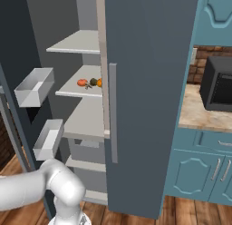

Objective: Take the orange and kiwi from the highest rack and move them to the second highest rack where the squash and mushroom are located, to maximize freezer space. Close the freezer door after rearranging.

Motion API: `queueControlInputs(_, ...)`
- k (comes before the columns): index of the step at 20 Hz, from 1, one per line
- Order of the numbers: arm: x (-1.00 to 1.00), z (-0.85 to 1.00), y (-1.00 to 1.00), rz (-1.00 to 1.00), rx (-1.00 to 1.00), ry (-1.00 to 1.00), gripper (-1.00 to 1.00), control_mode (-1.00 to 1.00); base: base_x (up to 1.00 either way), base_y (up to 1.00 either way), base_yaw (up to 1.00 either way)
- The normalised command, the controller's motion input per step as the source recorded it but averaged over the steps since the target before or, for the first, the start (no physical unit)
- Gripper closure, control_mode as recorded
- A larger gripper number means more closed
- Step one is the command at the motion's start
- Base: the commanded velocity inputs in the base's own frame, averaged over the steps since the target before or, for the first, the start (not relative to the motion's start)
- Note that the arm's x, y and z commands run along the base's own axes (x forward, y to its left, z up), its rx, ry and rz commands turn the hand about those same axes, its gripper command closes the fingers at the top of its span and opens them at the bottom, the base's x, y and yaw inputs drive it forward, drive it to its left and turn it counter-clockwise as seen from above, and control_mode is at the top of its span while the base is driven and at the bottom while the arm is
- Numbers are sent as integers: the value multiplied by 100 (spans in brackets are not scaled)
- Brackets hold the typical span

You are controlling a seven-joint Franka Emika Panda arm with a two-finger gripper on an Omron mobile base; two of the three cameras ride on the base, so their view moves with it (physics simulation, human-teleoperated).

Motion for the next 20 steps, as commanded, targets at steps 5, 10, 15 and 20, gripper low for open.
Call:
queueControlInputs(5, 0, 0, 0, 0, 0, 0, -100, 100, -37, -4, -3)
queueControlInputs(10, 0, 0, 0, 0, 0, 0, -100, 100, -61, 3, -12)
queueControlInputs(15, 66, 0, -8, -4, 0, 9, -100, -100, 3, 0, -2)
queueControlInputs(20, 81, 0, 13, 0, -5, 4, -100, -100, 0, 0, 0)
